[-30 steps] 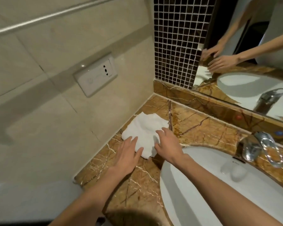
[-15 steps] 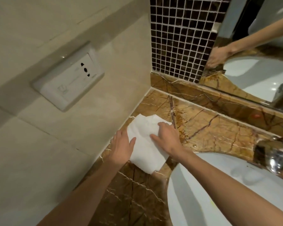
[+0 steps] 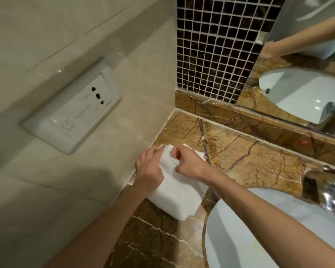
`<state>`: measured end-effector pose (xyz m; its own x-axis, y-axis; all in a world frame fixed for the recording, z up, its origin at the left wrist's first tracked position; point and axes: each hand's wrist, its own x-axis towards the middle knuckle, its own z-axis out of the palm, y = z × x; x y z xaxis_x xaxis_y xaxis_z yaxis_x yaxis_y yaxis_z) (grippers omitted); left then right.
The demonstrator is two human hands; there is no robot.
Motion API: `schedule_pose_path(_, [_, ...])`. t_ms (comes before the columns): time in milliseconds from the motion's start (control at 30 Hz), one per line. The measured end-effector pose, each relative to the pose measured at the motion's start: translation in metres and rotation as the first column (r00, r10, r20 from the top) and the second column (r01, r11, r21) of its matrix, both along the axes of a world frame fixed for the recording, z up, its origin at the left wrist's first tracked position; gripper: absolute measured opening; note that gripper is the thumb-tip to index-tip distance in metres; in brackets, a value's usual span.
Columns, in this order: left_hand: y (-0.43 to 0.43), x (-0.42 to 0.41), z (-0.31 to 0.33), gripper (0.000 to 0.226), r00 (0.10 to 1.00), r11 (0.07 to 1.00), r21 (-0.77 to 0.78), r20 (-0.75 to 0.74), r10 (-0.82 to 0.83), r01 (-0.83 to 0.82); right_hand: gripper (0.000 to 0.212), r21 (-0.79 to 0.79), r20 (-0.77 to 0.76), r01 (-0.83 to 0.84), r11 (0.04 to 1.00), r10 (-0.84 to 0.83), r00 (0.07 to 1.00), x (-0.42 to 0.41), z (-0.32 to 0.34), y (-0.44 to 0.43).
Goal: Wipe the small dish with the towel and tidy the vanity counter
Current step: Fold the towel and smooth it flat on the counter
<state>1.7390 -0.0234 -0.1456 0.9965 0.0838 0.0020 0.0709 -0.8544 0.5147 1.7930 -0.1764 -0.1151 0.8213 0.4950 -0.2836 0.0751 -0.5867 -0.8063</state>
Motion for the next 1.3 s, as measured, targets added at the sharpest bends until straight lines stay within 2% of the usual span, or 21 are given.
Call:
schedule_pose_path(67, [0.003, 0.019, 0.008, 0.079, 0.976, 0.983, 0.024, -0.132, -0.176, 0.181, 0.044, -0.028, 0.059, -0.055, 0.998, 0.057, 0.997, -0.004, -0.002, 0.000])
schedule_pose_path(100, [0.003, 0.027, 0.011, 0.071, 0.948, 0.967, 0.020, -0.207, -0.243, 0.252, 0.043, -0.050, 0.093, -0.079, 0.996, 0.084, 0.992, -0.005, -0.003, 0.000])
schedule_pose_path(167, [0.004, 0.040, 0.016, 0.055, 0.883, 0.936, 0.045, -0.349, -0.314, 0.350, 0.038, -0.105, 0.151, -0.111, 0.988, 0.126, 0.981, -0.007, -0.004, -0.003])
schedule_pose_path(233, [0.003, 0.048, 0.019, 0.054, 0.831, 0.889, 0.116, -0.427, -0.357, 0.442, 0.035, -0.138, 0.184, -0.117, 0.983, 0.141, 0.973, -0.009, -0.006, -0.007])
schedule_pose_path(367, [-0.003, 0.054, 0.020, 0.068, 0.783, 0.815, 0.220, -0.492, -0.381, 0.536, 0.033, -0.209, 0.234, -0.098, 0.973, 0.147, 0.961, -0.018, -0.011, -0.019])
schedule_pose_path(467, [-0.010, 0.053, 0.018, 0.080, 0.773, 0.800, 0.233, -0.502, -0.388, 0.553, 0.045, -0.335, 0.272, -0.013, 0.942, 0.110, 0.956, -0.024, -0.015, -0.031])
schedule_pose_path(533, [-0.016, 0.052, 0.019, 0.076, 0.762, 0.768, 0.267, -0.509, -0.401, 0.582, 0.052, -0.415, 0.278, 0.025, 0.910, 0.101, 0.955, -0.025, -0.016, -0.037])
schedule_pose_path(600, [-0.018, 0.051, 0.022, 0.067, 0.755, 0.729, 0.312, -0.510, -0.412, 0.609, 0.047, -0.454, 0.268, 0.041, 0.890, 0.092, 0.959, -0.026, -0.016, -0.041])
schedule_pose_path(700, [-0.016, 0.049, 0.028, 0.050, 0.780, 0.709, 0.368, -0.463, -0.420, 0.601, 0.027, -0.435, 0.270, 0.048, 0.899, 0.079, 0.960, -0.026, -0.013, -0.043])
schedule_pose_path(833, [0.000, 0.041, 0.031, 0.037, 0.889, 0.780, 0.427, -0.239, -0.391, 0.458, 0.018, -0.334, 0.272, 0.082, 0.939, 0.012, 0.962, -0.027, -0.007, -0.039])
schedule_pose_path(967, [0.015, 0.031, 0.029, 0.040, 0.954, 0.861, 0.410, -0.132, -0.269, 0.299, 0.018, -0.238, 0.236, 0.100, 0.966, -0.042, 0.971, -0.026, -0.006, -0.027])
schedule_pose_path(1067, [0.018, 0.028, 0.029, 0.041, 0.985, 0.925, 0.348, -0.121, -0.121, 0.156, 0.029, -0.212, 0.248, 0.120, 0.970, -0.065, 0.967, -0.022, -0.009, -0.020])
schedule_pose_path(1167, [0.016, 0.027, 0.028, 0.049, 0.983, 0.947, 0.281, -0.134, -0.124, 0.158, 0.050, -0.213, 0.272, 0.156, 0.965, -0.094, 0.958, -0.018, -0.016, -0.018])
schedule_pose_path(1200, [0.014, 0.026, 0.027, 0.055, 0.982, 0.940, 0.293, -0.123, -0.146, 0.177, 0.051, -0.215, 0.278, 0.167, 0.962, -0.103, 0.955, -0.017, -0.017, -0.019])
schedule_pose_path(1300, [0.005, 0.021, 0.026, 0.061, 0.981, 0.917, 0.349, -0.089, -0.171, 0.191, 0.029, -0.222, 0.345, 0.198, 0.955, -0.113, 0.932, -0.014, -0.018, -0.021])
